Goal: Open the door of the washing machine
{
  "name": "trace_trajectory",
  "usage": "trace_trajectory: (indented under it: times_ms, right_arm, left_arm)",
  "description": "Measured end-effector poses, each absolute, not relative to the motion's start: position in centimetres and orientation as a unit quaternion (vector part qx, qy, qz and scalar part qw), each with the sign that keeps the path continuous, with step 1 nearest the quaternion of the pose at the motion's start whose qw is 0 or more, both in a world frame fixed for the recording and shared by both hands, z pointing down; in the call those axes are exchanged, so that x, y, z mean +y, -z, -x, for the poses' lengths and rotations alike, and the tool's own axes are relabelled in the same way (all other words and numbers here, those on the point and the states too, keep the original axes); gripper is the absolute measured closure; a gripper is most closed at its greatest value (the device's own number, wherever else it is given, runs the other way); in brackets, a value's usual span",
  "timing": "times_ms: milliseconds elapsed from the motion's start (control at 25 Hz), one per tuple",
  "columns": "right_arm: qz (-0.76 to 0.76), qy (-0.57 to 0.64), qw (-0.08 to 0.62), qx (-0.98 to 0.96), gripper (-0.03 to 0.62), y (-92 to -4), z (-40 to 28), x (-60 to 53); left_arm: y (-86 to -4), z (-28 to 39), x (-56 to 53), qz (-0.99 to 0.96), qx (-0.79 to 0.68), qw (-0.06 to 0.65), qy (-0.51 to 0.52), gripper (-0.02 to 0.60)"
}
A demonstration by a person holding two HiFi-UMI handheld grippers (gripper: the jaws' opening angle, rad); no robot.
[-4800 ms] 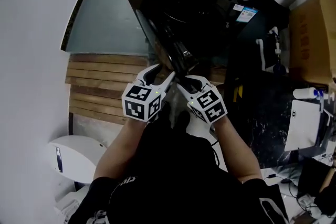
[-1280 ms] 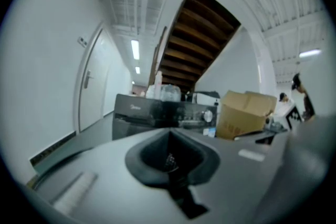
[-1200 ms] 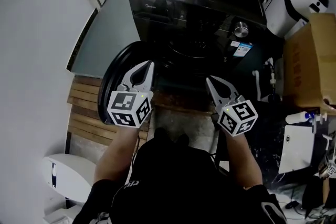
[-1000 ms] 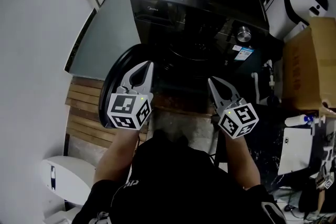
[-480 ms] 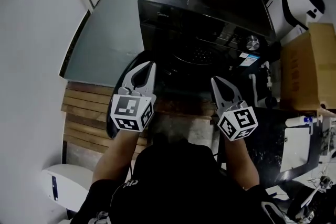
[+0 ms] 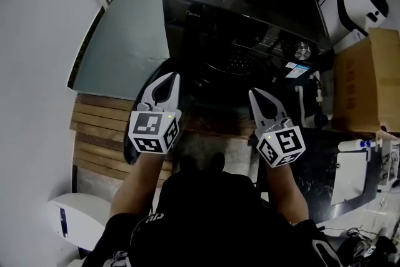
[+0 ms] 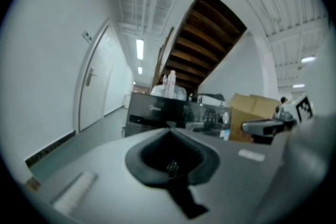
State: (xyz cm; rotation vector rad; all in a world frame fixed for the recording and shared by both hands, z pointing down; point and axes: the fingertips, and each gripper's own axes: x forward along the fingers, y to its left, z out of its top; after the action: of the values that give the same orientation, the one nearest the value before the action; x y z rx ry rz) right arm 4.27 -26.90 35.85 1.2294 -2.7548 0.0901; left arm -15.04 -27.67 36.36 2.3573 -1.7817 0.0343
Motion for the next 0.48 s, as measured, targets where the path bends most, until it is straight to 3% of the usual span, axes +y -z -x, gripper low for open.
trace_trajectory:
  times_ms: [480]
  right_arm:
    - [-0.407,-0.023,0.037,-0.912,0.602,-34.9,-6.3,-28.1]
  left_arm:
    - [-35.0,12.9,-28.4,-0.79,-0.608,0.073,-0.017,0.574]
